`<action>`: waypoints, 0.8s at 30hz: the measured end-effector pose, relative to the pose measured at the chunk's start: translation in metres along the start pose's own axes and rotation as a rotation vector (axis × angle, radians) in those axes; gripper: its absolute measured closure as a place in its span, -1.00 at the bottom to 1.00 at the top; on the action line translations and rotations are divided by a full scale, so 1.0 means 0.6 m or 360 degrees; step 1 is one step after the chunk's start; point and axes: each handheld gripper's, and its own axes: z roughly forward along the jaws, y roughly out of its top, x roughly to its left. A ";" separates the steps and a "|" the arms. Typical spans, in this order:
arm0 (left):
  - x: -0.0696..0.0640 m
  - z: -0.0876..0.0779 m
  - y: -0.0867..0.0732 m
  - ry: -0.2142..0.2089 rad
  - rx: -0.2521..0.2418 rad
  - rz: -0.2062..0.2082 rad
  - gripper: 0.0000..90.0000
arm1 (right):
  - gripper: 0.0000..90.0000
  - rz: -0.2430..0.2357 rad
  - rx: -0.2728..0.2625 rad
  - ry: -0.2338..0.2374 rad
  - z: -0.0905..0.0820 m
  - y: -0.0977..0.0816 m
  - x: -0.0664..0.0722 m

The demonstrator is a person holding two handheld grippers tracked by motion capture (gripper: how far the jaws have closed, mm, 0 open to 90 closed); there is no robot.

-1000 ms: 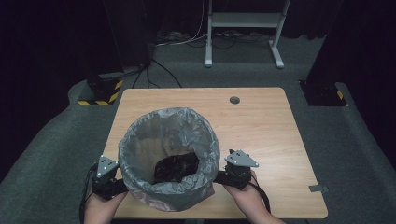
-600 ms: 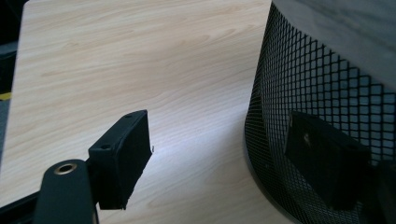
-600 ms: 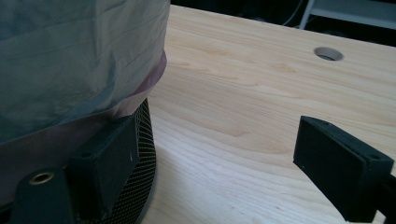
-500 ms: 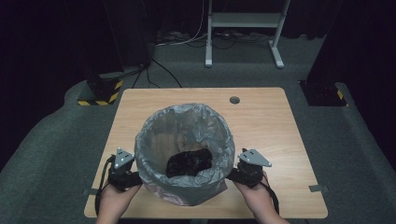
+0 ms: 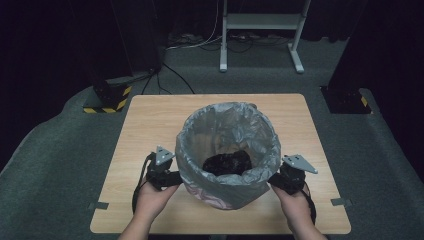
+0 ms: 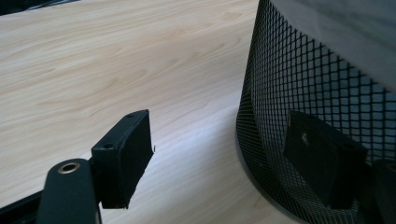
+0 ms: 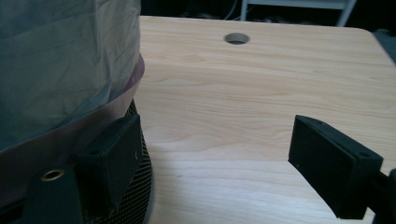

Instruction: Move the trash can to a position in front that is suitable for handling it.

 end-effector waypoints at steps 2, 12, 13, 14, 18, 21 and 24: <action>-0.007 0.015 0.005 -0.0027 -0.0001 -0.0014 -0.49 | -0.63 0.0018 0.0009 -0.0027 0.001 0.002 -0.016; -0.019 0.010 0.002 -0.0108 -0.0005 0.0002 -0.58 | -0.68 0.0062 0.0008 -0.0112 -0.051 -0.021 -0.055; -0.022 0.008 0.003 -0.0095 -0.0005 0.0016 -0.57 | -0.69 0.0058 0.0003 -0.0102 -0.054 -0.021 -0.051; -0.022 0.008 0.003 -0.0095 -0.0005 0.0016 -0.55 | -0.69 0.0057 0.0000 -0.0095 -0.055 -0.020 -0.046; -0.029 0.007 0.007 -0.0102 -0.0006 0.0035 -0.54 | -0.69 0.0005 -0.0001 -0.0071 -0.053 -0.021 -0.027; -0.036 0.014 0.012 -0.0095 -0.0015 0.0041 -0.51 | -0.56 -0.0006 0.0013 -0.0115 -0.047 -0.024 -0.023; -0.045 0.032 0.023 -0.0081 0.0005 0.0076 -0.51 | -0.56 0.0019 0.0019 -0.0145 -0.038 -0.021 -0.034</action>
